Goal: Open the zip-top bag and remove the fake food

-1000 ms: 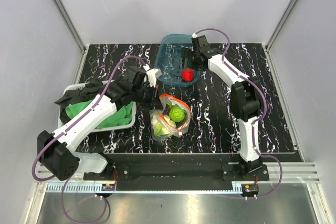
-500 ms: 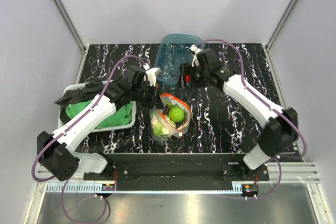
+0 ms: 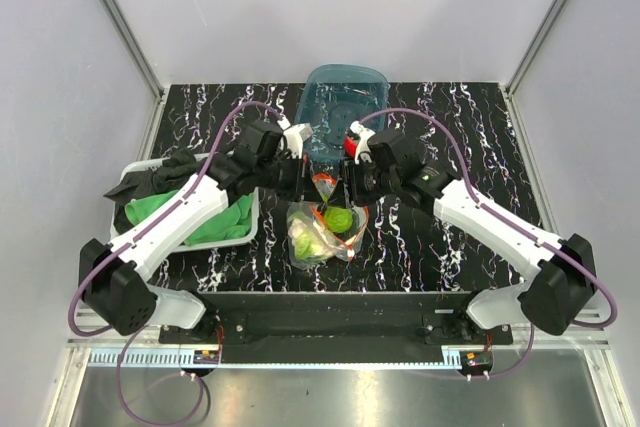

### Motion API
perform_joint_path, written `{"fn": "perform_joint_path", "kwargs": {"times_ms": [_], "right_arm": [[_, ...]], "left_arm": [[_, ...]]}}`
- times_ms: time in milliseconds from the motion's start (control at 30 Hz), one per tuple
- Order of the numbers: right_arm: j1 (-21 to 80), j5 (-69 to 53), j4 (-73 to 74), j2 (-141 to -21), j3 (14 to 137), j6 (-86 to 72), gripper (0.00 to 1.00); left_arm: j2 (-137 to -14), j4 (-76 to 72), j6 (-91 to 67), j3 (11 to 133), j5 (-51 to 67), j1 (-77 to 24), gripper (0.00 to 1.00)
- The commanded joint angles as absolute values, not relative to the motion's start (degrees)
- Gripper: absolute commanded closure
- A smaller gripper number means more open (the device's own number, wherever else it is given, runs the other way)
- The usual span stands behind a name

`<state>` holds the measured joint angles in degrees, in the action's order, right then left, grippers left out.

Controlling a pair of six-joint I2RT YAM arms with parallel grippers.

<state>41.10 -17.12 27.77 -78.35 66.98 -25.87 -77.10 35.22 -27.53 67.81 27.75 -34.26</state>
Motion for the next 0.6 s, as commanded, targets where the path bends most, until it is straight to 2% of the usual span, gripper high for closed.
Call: {"fn": "perform_joint_path", "kwargs": {"times_ms": [0,400,567], "right_arm": [[41.7,-15.8,26.1,-80.8,67.2,-25.0,0.54],[41.2,-12.6,21.9,-86.3,61.4,-23.3,0.54],[41.2,-11.5,19.3,-89.4,60.5,-22.6,0.36]], "left_arm": [[-78.2,30.6,-30.3,72.2,31.1,-34.1,1.0],[-78.0,26.2,-35.0,68.3,29.8,-35.6,1.0],[-80.2,24.8,-36.0,69.2,29.1,-36.8,1.0]]}}
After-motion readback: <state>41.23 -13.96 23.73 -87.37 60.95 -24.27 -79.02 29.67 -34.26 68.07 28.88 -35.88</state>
